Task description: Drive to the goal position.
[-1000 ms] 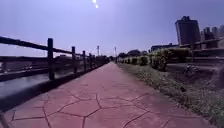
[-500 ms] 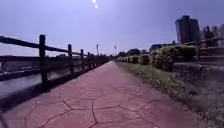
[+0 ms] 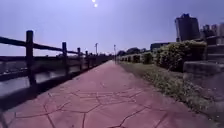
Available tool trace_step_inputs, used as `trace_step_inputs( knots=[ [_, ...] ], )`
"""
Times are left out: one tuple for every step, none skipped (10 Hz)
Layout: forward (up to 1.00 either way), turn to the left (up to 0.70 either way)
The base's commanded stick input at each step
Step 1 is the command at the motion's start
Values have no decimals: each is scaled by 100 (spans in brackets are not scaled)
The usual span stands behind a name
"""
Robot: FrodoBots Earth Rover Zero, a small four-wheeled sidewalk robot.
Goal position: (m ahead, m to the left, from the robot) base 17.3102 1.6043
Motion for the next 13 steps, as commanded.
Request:
trace_step_inputs(
  knots=[
    [100,1],
    [100,1],
    [100,1],
    [100,1],
    [100,1],
    [100,1],
    [100,1],
    [100,1],
    [100,1],
    [100,1],
    [100,1],
    [100,1],
    [100,1]
  ],
)
